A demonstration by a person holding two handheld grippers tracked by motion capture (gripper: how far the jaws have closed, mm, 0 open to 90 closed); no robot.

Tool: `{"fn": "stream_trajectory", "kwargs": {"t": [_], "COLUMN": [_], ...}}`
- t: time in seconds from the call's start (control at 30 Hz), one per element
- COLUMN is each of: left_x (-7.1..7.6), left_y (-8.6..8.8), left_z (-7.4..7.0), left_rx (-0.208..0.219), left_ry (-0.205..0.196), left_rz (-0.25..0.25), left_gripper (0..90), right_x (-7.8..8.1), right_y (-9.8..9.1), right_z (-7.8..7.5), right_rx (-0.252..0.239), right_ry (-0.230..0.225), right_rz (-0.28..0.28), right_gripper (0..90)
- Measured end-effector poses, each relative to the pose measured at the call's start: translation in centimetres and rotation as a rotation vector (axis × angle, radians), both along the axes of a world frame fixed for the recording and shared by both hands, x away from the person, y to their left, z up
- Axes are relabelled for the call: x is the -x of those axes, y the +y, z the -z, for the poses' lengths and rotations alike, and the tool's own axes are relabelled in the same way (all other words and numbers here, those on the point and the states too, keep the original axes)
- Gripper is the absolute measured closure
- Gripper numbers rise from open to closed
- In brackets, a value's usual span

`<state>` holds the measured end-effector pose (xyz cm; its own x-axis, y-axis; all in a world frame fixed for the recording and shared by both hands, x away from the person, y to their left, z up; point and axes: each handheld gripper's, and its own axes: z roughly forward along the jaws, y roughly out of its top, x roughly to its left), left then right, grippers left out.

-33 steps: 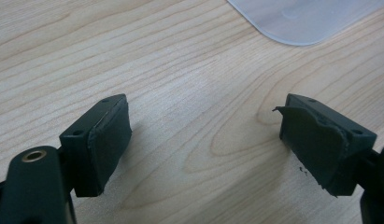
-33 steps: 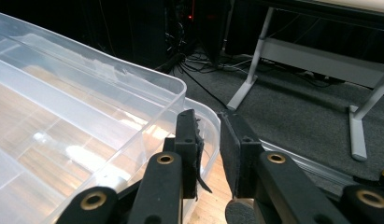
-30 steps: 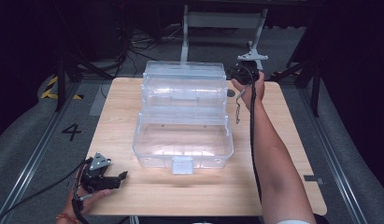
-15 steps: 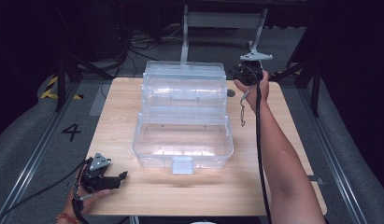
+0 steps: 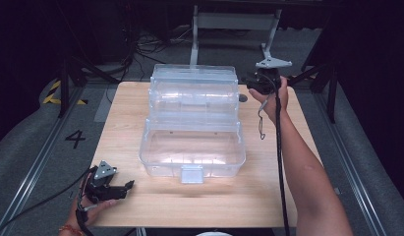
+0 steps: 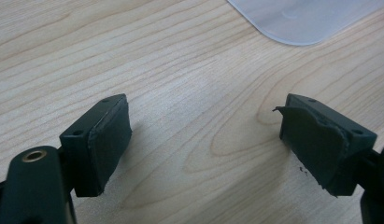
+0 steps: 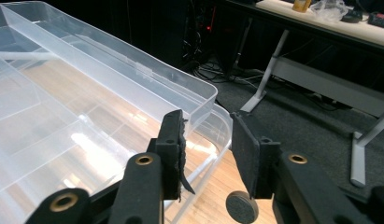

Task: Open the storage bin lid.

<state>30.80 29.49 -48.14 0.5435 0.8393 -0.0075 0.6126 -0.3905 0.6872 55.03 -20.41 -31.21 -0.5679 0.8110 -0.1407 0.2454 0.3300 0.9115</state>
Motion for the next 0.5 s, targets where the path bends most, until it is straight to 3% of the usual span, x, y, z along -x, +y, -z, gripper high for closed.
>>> {"fn": "stream_trajectory", "kwargs": {"t": [0.27, 0.5], "left_x": [0.0, 0.0], "left_y": [0.0, 0.0], "left_z": [0.0, 0.0], "left_rx": [-0.003, -0.002], "left_ry": [0.0, 0.001], "left_rz": [-0.002, 0.0], "left_gripper": [17.0, 16.9], "right_x": [1.5, 3.4], "right_y": [-1.2, -2.3], "right_z": [-0.5, -0.5], "right_rx": [-0.008, -0.002], "right_ry": [-0.006, -0.02], "right_rz": [-0.019, -0.013], "right_gripper": [59.2, 46.3]}}
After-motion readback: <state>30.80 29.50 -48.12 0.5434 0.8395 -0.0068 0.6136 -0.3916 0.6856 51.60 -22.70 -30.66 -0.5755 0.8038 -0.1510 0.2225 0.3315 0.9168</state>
